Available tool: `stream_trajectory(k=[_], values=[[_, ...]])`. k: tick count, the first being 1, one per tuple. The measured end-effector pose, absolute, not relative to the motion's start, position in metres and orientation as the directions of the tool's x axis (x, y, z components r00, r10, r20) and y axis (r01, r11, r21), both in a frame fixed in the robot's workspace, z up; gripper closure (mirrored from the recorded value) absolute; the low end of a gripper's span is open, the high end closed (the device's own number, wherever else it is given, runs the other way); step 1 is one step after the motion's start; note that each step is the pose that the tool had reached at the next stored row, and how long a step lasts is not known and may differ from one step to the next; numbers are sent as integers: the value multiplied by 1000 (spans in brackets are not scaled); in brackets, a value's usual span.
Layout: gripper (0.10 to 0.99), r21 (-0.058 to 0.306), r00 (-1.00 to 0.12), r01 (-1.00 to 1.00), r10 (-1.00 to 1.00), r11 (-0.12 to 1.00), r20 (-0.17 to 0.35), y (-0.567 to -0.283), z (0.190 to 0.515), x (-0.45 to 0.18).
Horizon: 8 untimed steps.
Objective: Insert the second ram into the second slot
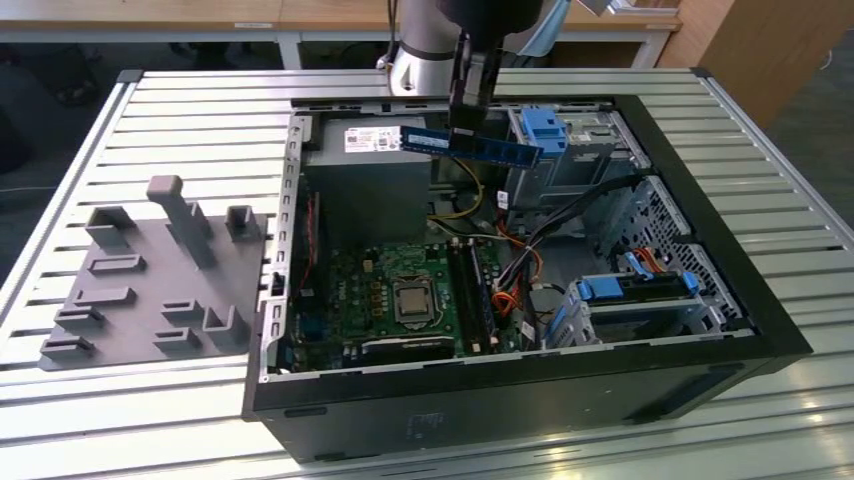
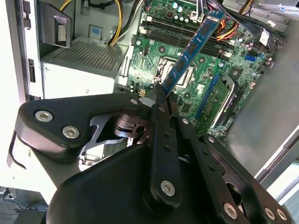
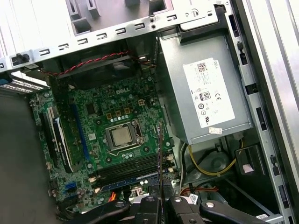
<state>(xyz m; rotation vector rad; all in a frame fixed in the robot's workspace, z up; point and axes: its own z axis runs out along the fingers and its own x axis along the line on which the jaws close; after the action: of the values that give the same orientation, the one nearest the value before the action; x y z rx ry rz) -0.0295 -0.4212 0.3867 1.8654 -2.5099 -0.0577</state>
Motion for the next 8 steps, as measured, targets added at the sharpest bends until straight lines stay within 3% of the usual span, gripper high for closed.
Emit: stream_trajectory(k=[8], values=[[949,38,-304,-952,-952,304,-11,-421,387,-30]])
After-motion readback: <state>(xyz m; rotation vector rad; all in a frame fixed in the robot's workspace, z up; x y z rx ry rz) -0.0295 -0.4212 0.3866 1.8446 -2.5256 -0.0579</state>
